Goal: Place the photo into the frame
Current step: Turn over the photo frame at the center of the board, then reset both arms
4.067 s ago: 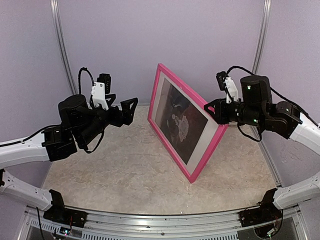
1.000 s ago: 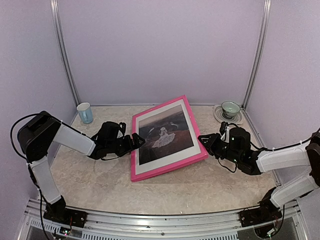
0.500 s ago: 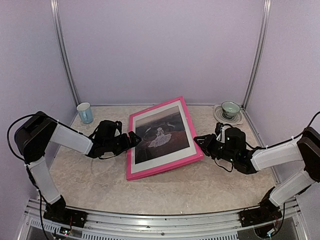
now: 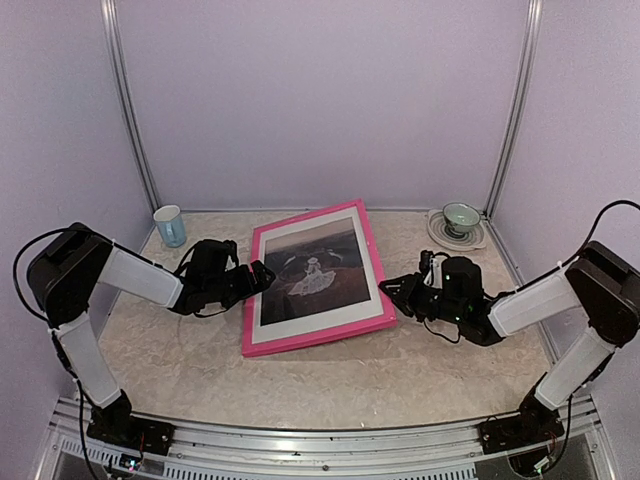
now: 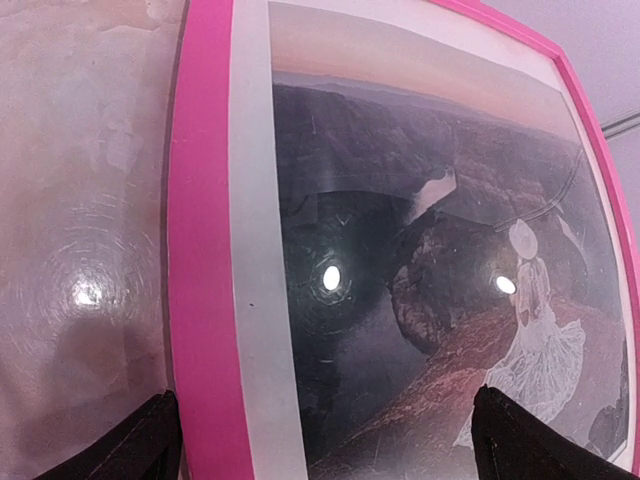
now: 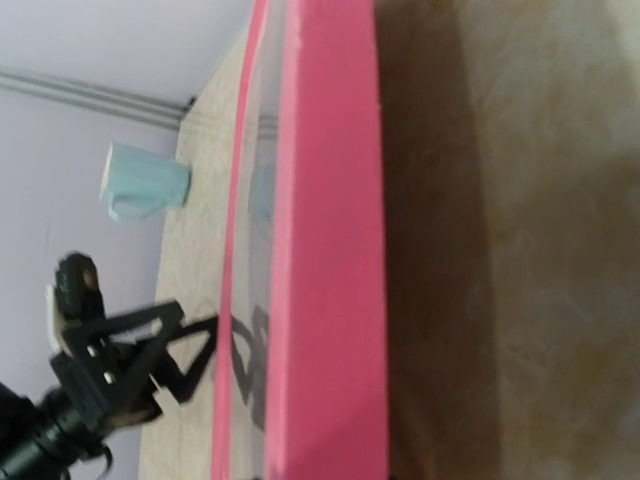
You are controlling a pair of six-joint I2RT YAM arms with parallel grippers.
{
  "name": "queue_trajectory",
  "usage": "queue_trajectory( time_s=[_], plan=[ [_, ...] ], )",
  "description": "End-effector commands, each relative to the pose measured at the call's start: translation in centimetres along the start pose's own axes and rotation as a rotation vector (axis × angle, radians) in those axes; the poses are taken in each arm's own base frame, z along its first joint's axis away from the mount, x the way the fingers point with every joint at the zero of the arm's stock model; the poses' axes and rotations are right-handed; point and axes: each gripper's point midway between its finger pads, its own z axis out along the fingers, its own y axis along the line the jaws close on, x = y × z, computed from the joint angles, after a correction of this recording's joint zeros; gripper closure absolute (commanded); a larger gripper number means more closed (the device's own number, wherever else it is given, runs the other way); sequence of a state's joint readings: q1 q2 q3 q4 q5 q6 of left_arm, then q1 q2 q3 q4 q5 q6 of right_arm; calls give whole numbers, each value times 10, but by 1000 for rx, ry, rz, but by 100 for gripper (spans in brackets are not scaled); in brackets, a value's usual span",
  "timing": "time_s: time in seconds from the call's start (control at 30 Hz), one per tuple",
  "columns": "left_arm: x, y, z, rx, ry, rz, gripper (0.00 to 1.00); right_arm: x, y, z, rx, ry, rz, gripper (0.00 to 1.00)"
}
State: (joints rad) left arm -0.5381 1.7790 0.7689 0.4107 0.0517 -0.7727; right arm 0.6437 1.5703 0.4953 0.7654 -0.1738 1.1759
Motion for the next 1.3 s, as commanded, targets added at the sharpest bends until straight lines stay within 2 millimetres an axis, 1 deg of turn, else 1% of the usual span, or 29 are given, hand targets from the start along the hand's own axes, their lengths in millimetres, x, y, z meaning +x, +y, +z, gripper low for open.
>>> queue_trajectory(
  time_s=[0.0, 0.1, 0.3, 0.53, 0.6, 0.77, 0.9, 0.97, 1.13, 1.27],
  plan=[
    [-2, -31, -2, 124, 2, 21, 1, 48, 1, 8, -49, 239, -123, 80],
    [0, -30, -1, 126, 9, 20, 1, 51, 2, 13, -66, 266, -134, 77],
    [0, -30, 1, 131, 15, 19, 1, 54, -4, 18, -67, 297, -118, 70],
    [3, -33, 0, 148, 28, 12, 1, 49, -11, 16, -15, 294, -130, 60],
    [5, -35, 0, 163, 32, 3, 1, 46, -11, 15, 1, 288, -136, 58],
    [20, -47, -2, 197, 60, 6, 1, 44, -12, 12, 35, 294, -155, 57],
    [34, -60, -3, 199, 76, 40, 1, 46, -21, 7, 93, 314, -164, 57],
    [41, -64, -2, 197, 86, 48, 1, 46, -27, 3, 131, 317, -171, 56],
    [55, -66, 4, 200, 114, 46, 1, 40, -36, -5, 201, 299, -216, 54],
    [57, -62, 6, 183, 113, 42, 1, 40, -40, -7, 226, 304, -236, 52]
  ],
)
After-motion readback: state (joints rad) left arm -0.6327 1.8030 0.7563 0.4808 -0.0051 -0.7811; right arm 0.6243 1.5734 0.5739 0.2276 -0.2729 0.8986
